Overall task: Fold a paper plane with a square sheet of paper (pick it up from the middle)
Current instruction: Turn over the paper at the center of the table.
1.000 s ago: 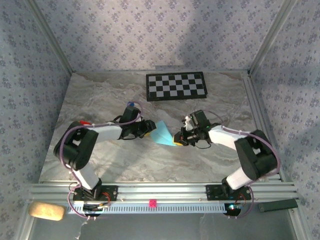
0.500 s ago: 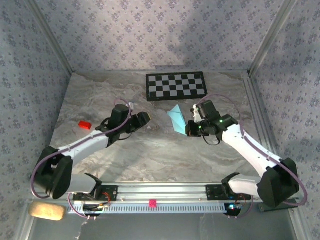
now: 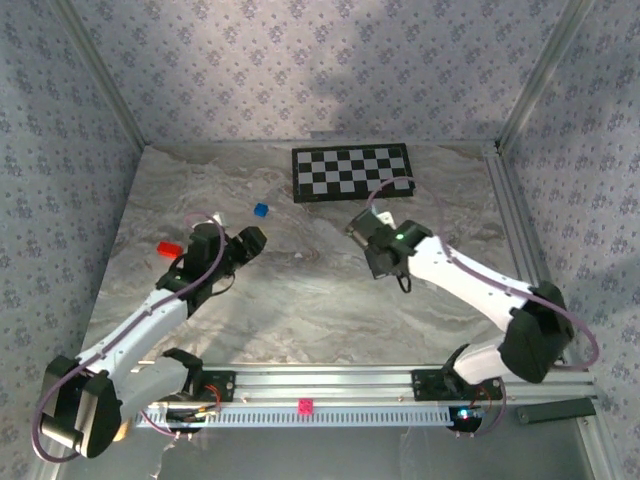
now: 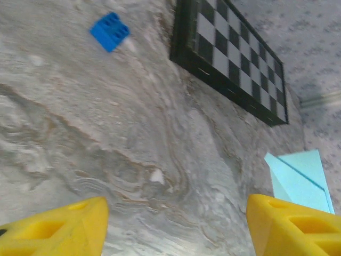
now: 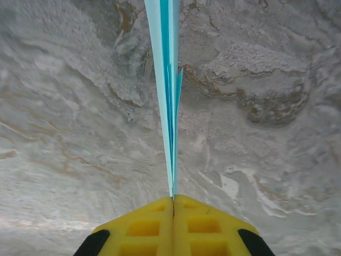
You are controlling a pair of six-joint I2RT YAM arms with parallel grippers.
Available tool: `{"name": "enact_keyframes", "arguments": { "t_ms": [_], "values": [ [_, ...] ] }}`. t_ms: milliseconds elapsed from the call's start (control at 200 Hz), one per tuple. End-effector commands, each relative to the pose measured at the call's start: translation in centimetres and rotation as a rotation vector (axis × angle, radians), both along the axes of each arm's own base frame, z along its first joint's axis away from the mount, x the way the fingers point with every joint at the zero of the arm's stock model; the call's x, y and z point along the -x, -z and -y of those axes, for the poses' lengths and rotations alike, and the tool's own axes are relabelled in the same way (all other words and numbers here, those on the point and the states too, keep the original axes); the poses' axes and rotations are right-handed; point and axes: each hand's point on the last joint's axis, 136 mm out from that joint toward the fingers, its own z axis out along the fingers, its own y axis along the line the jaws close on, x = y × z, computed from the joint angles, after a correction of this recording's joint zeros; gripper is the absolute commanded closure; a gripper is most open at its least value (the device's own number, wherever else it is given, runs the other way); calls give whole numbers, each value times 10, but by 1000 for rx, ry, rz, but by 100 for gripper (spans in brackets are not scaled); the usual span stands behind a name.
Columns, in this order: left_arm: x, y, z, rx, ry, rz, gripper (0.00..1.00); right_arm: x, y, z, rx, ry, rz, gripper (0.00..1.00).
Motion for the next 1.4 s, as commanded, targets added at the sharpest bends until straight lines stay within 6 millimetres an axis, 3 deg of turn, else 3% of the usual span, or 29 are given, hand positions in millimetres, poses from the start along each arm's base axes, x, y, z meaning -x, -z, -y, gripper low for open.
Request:
{"name": "enact_keyframes", "arguments": {
  "t_ms": [0, 135, 265, 380, 620, 735, 865, 980, 1049, 1209, 1394],
  "values": [
    [4, 0, -15, -21, -44, -18, 31, -2, -1, -5, 169, -63, -2, 96],
    [6, -3, -27, 10, -96, -19, 30, 10, 26, -50, 255, -237, -60, 95],
    [11, -1, -36, 39, -130, -22, 30, 23, 49, -80, 294, -329, -127, 93],
    [13, -2, -39, 42, -135, -27, 30, 39, 69, -112, 134, -399, -212, 87],
    [13, -3, -36, 50, -112, -34, 30, 51, 70, -150, -178, -413, -303, 76],
    [12, -2, -31, 49, -84, -54, 30, 45, 55, -158, -409, -385, -328, 65],
    [10, 5, -21, 61, -39, -89, 30, 34, 45, -159, -684, -335, -364, 62],
    [6, 9, -6, 84, 32, -114, 31, 17, 51, -149, -844, -224, -408, 68],
    [4, 18, 2, 86, 67, -141, 32, 11, 53, -149, -919, -180, -464, 76],
    [0, 35, 23, 115, 132, -206, 39, 5, 68, -149, -941, -127, -495, 78],
    [-1, 41, 47, 95, 196, -236, 49, 8, 118, -128, -843, 58, -579, 84]
  ]
}}
